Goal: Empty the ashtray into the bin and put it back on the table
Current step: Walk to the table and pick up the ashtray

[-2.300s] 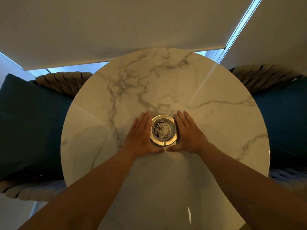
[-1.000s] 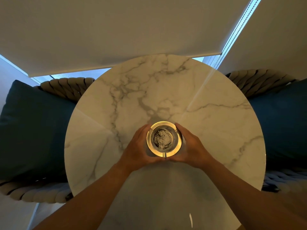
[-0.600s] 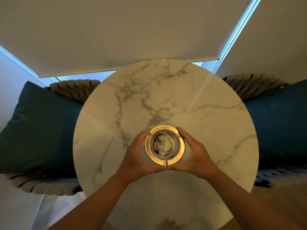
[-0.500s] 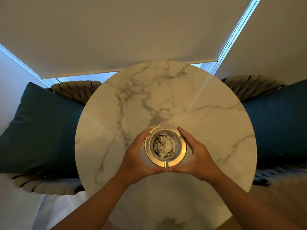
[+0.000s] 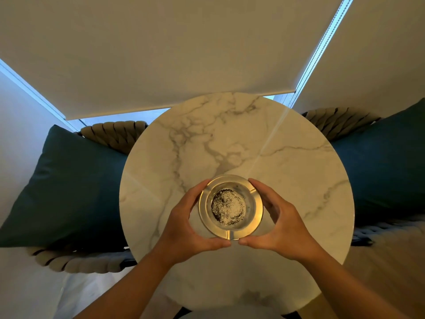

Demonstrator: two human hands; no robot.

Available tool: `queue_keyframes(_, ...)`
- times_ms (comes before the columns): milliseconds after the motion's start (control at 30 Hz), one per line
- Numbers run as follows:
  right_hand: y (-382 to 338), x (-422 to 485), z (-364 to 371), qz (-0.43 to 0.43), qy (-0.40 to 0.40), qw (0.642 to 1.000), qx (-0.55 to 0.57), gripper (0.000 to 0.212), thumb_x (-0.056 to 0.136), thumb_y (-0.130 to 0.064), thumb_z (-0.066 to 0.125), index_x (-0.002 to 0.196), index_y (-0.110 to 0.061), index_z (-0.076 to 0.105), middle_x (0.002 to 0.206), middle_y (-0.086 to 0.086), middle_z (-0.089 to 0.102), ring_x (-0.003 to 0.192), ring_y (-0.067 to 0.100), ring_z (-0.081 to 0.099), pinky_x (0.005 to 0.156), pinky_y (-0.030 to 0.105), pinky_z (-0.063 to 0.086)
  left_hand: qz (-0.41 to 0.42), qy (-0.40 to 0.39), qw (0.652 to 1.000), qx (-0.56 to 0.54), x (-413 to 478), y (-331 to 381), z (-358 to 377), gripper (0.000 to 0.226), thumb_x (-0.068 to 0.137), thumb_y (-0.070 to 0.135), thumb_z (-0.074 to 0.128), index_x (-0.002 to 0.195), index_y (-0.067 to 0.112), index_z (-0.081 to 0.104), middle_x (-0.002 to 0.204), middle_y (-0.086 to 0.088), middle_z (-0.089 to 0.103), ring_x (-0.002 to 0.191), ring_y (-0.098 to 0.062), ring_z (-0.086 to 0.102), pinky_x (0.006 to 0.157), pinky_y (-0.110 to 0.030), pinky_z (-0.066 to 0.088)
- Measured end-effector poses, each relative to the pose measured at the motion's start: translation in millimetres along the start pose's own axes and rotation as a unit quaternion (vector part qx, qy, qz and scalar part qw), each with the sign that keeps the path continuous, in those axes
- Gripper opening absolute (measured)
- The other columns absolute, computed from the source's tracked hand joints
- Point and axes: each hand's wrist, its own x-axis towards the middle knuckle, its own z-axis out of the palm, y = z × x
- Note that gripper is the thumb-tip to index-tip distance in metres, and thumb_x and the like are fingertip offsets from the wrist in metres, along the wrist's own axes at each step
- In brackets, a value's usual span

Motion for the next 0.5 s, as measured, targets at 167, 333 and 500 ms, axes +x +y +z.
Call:
queue_keyframes(167, -8, -10, 12, -0.012, -0.011, 1.0, -0.013, 0.112, 0.047, -0.03, 0.097, 0.143, -0.027, 0.04, 0.138, -0.017, 0.055, 0.131, 0.008, 0.05, 0.106, 0.017, 0.039, 0.004, -0.006, 1.0, 0.022, -17, 4, -8, 0.113, 0.053, 0.041, 0.096, 0.148, 0.029, 0.035, 0.145, 0.013, 0.052, 0.137, -0.012, 0.05, 0.11, -0.025, 0.043)
queue_keyframes(333, -14, -31, 15, -0.018, -0.033, 0.999, -0.026, 0.112, 0.045, -0.034, 0.097, 0.142, -0.03, 0.04, 0.136, -0.021, 0.055, 0.128, 0.005, 0.052, 0.102, 0.013, 0.04, -0.002, 0.016, 0.999, 0.037, -46, 16, 2, 0.111, 0.055, 0.047, 0.094, 0.148, 0.027, 0.036, 0.145, 0.012, 0.053, 0.137, -0.013, 0.05, 0.11, -0.03, 0.044)
queue_keyframes(500, -14, -59, 5, -0.034, -0.064, 0.997, -0.04, 0.114, 0.045, -0.037, 0.096, 0.144, -0.029, 0.039, 0.138, -0.021, 0.053, 0.132, 0.005, 0.048, 0.109, 0.029, 0.039, -0.016, 0.06, 0.996, 0.057, -82, 28, 29, 0.113, 0.055, 0.049, 0.093, 0.148, 0.022, 0.036, 0.146, 0.008, 0.052, 0.137, -0.013, 0.049, 0.111, -0.037, 0.045)
